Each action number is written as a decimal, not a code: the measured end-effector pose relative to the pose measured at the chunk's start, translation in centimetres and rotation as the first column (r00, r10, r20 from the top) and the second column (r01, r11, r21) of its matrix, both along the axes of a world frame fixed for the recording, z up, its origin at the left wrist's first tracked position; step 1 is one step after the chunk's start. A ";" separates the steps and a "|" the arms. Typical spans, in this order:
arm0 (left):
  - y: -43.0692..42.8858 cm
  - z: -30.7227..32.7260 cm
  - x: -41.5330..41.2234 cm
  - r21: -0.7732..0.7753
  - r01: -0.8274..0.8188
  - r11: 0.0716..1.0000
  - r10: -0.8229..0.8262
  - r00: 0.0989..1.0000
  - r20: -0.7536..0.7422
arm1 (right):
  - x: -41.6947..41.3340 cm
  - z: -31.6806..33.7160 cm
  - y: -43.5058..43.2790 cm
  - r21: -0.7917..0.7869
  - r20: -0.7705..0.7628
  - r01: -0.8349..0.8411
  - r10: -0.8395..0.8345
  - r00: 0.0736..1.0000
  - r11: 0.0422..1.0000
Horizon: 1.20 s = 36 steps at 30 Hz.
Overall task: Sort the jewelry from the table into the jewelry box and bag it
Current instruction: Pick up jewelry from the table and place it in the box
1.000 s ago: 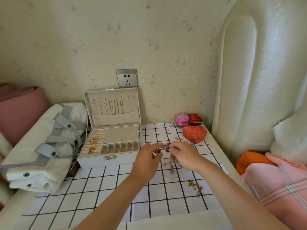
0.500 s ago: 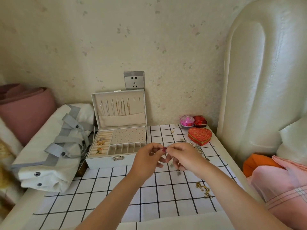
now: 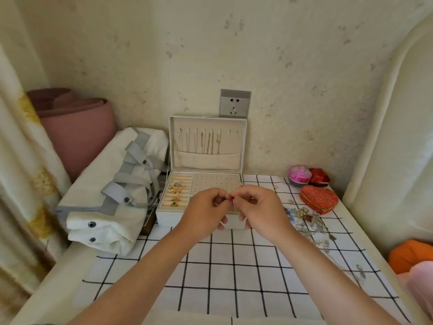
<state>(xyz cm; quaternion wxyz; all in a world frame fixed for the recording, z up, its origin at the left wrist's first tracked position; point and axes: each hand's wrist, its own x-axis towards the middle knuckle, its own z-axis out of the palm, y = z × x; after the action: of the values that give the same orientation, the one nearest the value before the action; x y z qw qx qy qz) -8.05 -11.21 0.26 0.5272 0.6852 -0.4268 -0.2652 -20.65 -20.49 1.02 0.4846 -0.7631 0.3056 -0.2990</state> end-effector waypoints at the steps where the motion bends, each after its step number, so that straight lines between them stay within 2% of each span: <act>1: 0.3 0.1 0.8 0.001 -0.019 1.000 0.019 1.000 0.013 | 0.7 0.1 0.2 -0.014 -0.005 -0.018 0.018 1.000 1.000; 7: 1.8 0.7 5.0 0.042 -0.031 0.999 0.030 0.999 0.018 | 4.7 0.8 0.6 -0.099 -0.072 -0.124 0.117 0.991 0.987; 11: 2.4 0.6 7.1 0.040 -0.031 0.999 0.027 0.994 0.102 | 6.9 1.2 0.3 -0.215 -0.107 -0.138 0.117 0.987 0.967; 15: 2.4 0.2 9.6 0.017 -0.110 0.994 0.107 0.984 0.145 | 9.3 1.2 -1.2 -0.251 -0.117 -0.055 0.026 0.993 0.966; 19: 2.6 0.1 11.2 0.009 -0.148 0.989 0.145 0.977 0.158 | 12.4 0.1 -3.5 -0.347 -0.242 0.003 -0.093 0.966 0.938; 24: 2.6 -0.3 12.0 -0.039 -0.160 0.986 0.165 0.969 0.186 | 15.1 -1.2 -5.5 -0.455 -0.378 -0.041 -0.152 0.913 0.889; 30: 2.3 -0.4 12.4 -0.046 -0.170 0.984 0.176 0.961 0.212 | 16.2 -2.0 -6.3 -0.548 -0.424 -0.111 -0.161 0.891 0.829; 36: 2.1 -0.3 12.6 -0.035 -0.201 0.979 0.205 0.960 0.193 | 16.3 -1.8 -6.7 -0.679 -0.485 -0.218 -0.205 0.850 0.701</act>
<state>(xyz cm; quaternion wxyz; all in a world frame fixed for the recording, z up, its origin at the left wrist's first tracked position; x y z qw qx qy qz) 4.53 -9.16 0.01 0.5125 0.7440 -0.4059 -0.1380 -4.35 -27.14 -0.79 0.0495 -0.9424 0.2832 -0.1710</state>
